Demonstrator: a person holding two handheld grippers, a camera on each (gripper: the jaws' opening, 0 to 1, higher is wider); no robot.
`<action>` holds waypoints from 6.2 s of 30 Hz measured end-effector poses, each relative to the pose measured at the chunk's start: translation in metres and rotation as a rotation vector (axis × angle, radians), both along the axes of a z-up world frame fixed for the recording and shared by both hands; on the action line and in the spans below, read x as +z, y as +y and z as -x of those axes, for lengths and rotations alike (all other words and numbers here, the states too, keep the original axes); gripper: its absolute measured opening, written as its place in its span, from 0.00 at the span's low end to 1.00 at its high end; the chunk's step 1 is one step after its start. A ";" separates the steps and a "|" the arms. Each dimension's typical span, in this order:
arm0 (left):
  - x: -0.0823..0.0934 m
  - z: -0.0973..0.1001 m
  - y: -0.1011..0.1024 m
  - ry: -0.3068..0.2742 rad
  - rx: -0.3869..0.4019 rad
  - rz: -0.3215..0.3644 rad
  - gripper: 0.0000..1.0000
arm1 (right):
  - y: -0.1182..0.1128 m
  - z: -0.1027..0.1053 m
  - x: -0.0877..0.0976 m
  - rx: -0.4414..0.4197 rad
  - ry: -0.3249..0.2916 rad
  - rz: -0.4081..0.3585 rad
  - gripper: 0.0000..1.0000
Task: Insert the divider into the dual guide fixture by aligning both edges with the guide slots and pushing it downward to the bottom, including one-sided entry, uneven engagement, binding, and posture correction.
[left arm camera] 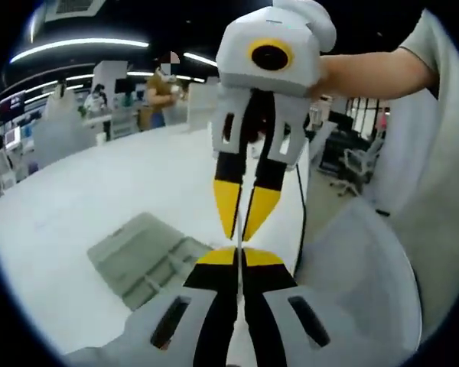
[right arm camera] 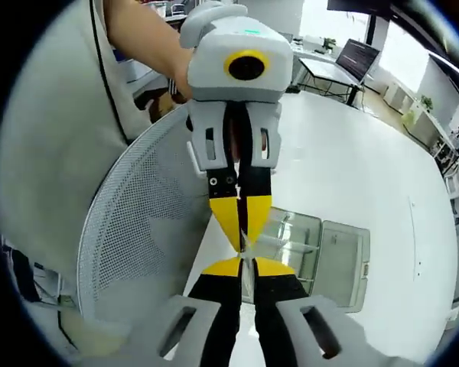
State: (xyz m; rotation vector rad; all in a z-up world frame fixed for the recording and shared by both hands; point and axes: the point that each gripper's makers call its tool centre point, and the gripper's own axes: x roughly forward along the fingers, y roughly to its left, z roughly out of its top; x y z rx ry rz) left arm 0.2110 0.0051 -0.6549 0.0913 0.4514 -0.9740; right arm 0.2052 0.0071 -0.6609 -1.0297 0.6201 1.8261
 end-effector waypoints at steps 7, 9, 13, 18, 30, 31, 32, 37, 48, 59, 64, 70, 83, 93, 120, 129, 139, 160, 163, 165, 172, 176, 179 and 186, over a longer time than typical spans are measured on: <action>0.000 0.002 -0.001 -0.016 -0.014 0.003 0.00 | 0.000 0.001 -0.001 -0.001 0.024 0.007 0.00; 0.000 0.002 -0.002 -0.019 -0.017 0.001 0.00 | 0.000 0.002 -0.002 0.003 0.024 0.011 0.00; 0.001 0.002 -0.003 -0.027 -0.023 -0.004 0.00 | -0.001 0.002 -0.002 -0.008 0.040 0.016 0.00; 0.002 0.004 -0.005 -0.045 -0.039 -0.020 0.00 | -0.001 0.003 -0.001 -0.017 0.059 0.020 0.00; 0.002 0.003 -0.007 -0.049 -0.035 -0.010 0.00 | -0.004 0.002 -0.001 -0.043 0.080 0.031 0.00; 0.001 0.003 -0.006 -0.046 -0.031 -0.008 0.00 | -0.004 0.002 -0.002 -0.046 0.081 0.031 0.00; 0.001 0.003 -0.006 -0.039 -0.028 -0.001 0.00 | -0.004 0.003 -0.001 -0.058 0.091 0.034 0.00; 0.000 0.003 -0.005 -0.030 -0.026 0.010 0.00 | -0.003 0.003 0.001 -0.071 0.108 0.025 0.00; -0.005 0.002 -0.005 -0.005 -0.026 -0.014 0.00 | 0.000 0.003 0.003 -0.114 0.137 0.004 0.00; -0.013 0.001 -0.003 0.018 -0.034 -0.041 0.01 | 0.003 0.006 0.005 -0.141 0.155 -0.019 0.00; -0.015 0.002 -0.003 0.030 -0.028 -0.034 0.02 | 0.002 0.009 0.005 -0.130 0.141 -0.008 0.00; -0.014 -0.002 -0.001 0.022 0.000 -0.039 0.07 | 0.000 0.001 0.003 -0.123 0.087 0.021 0.00; -0.011 -0.006 0.012 0.005 0.055 -0.043 0.17 | -0.009 -0.021 -0.009 -0.157 0.025 0.071 0.00; -0.007 -0.002 0.016 -0.003 0.090 -0.040 0.26 | -0.013 -0.035 -0.025 -0.196 -0.012 0.113 0.00; -0.007 0.000 0.022 0.022 0.153 -0.012 0.55 | -0.013 -0.048 -0.052 -0.261 -0.046 0.156 0.00; -0.012 0.000 0.026 0.035 0.168 -0.012 0.61 | -0.011 -0.049 -0.056 -0.262 -0.057 0.162 0.00; -0.018 -0.001 0.033 0.082 0.208 -0.009 0.67 | -0.009 -0.051 -0.059 -0.268 -0.061 0.169 0.00; -0.025 -0.001 0.037 0.109 0.229 0.003 0.68 | -0.011 -0.053 -0.069 -0.275 -0.053 0.188 0.00; -0.025 -0.001 0.038 0.109 0.231 0.003 0.68 | -0.011 -0.054 -0.071 -0.275 -0.050 0.188 0.00; -0.025 -0.001 0.037 0.111 0.233 0.006 0.68 | -0.011 -0.054 -0.072 -0.277 -0.047 0.188 0.00; -0.025 -0.001 0.037 0.115 0.234 0.007 0.68 | -0.011 -0.054 -0.072 -0.271 -0.044 0.189 0.00; -0.025 -0.002 0.037 0.114 0.234 0.007 0.68 | -0.013 -0.052 -0.073 -0.238 -0.059 0.191 0.00; -0.025 -0.003 0.038 0.114 0.235 0.007 0.68 | -0.014 -0.052 -0.075 -0.242 -0.061 0.198 0.00; -0.026 -0.003 0.038 0.115 0.236 0.007 0.67 | -0.012 -0.054 -0.078 -0.243 -0.064 0.195 0.00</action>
